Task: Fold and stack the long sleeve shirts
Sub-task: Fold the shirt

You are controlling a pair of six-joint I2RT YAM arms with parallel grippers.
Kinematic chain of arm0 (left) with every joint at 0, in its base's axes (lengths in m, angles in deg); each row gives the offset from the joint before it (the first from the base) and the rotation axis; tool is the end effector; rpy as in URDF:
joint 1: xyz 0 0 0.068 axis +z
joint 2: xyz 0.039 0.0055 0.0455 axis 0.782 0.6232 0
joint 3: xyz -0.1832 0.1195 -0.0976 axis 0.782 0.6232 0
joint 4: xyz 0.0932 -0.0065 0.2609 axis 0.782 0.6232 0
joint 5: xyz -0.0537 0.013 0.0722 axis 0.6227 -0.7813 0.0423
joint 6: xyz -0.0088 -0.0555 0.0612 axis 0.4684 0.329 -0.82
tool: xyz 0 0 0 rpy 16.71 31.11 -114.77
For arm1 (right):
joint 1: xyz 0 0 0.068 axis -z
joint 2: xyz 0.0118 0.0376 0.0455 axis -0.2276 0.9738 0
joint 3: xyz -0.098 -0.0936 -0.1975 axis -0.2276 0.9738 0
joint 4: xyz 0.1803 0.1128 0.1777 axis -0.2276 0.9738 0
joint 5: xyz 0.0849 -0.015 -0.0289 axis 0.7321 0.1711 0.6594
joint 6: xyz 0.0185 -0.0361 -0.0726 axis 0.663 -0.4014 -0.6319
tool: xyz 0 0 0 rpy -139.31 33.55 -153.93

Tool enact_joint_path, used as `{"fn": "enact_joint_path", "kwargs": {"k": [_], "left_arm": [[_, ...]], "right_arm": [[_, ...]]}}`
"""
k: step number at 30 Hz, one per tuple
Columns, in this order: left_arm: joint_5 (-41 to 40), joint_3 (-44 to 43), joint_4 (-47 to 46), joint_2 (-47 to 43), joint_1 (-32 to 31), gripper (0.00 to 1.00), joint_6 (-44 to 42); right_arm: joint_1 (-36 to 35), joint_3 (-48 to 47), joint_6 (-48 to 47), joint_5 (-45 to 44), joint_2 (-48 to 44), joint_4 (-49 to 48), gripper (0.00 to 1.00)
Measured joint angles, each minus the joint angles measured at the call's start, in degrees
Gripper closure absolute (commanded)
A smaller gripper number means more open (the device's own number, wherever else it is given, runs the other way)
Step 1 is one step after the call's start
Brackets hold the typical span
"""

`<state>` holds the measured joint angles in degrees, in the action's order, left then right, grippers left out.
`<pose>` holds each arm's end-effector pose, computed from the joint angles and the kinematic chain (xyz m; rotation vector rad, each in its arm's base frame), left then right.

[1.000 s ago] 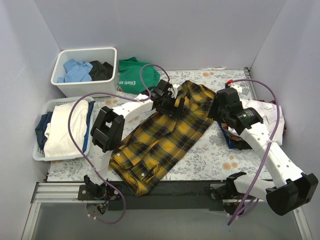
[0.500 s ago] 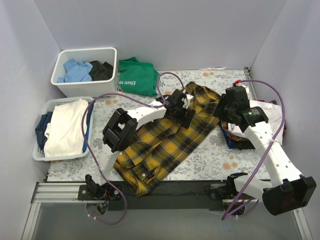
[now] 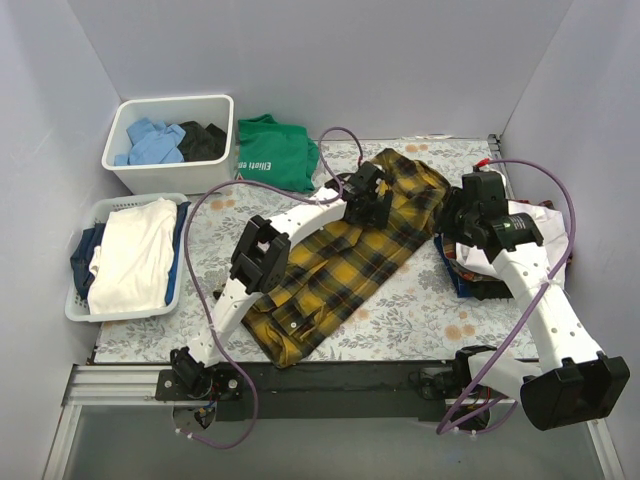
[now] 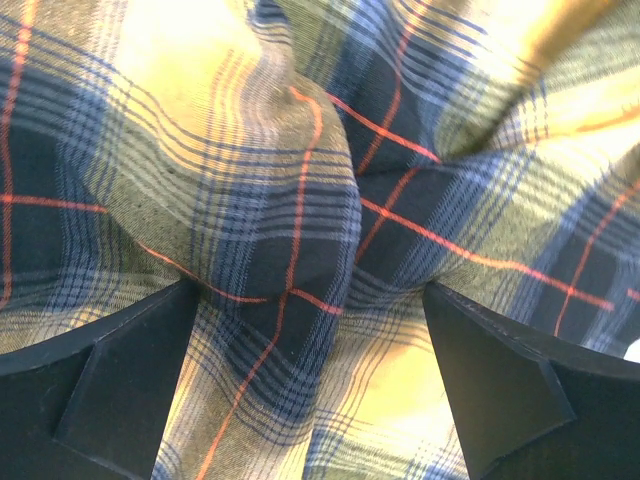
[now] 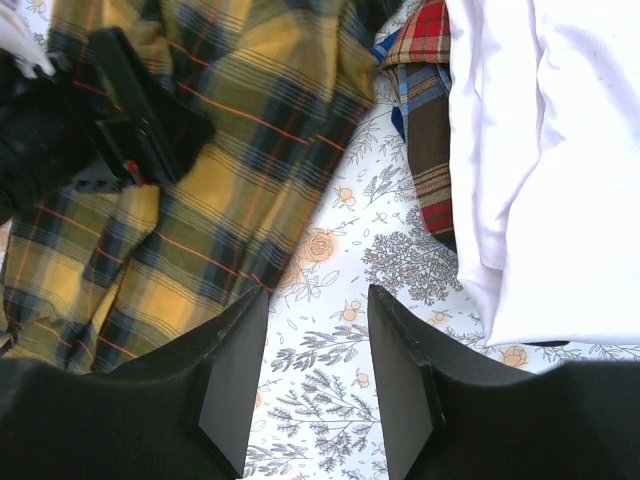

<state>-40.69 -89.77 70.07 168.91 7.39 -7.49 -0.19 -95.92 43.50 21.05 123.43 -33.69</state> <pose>0.4028 -0.3794 0.1141 -0.4379 2.6221 -0.5481 0.2827 0.0518 0.2862 0.4492 2.2556 0.1592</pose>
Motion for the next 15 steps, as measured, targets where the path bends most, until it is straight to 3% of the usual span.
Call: {"fn": "enact_joint_path", "kwargs": {"k": [8, 15], "left_arm": [[-5.0, 0.0, 0.9, 0.0, 8.3, 0.02, 7.0], [-1.7, 2.1, -1.3, -1.4, 11.8, 0.02, 5.4]], "right_arm": [[1.2, 0.0, -1.4, 2.0, -0.2, 0.0, 0.48], [1.3, 0.0, -4.7, 6.9, 4.6, 0.0, 0.47]]}}
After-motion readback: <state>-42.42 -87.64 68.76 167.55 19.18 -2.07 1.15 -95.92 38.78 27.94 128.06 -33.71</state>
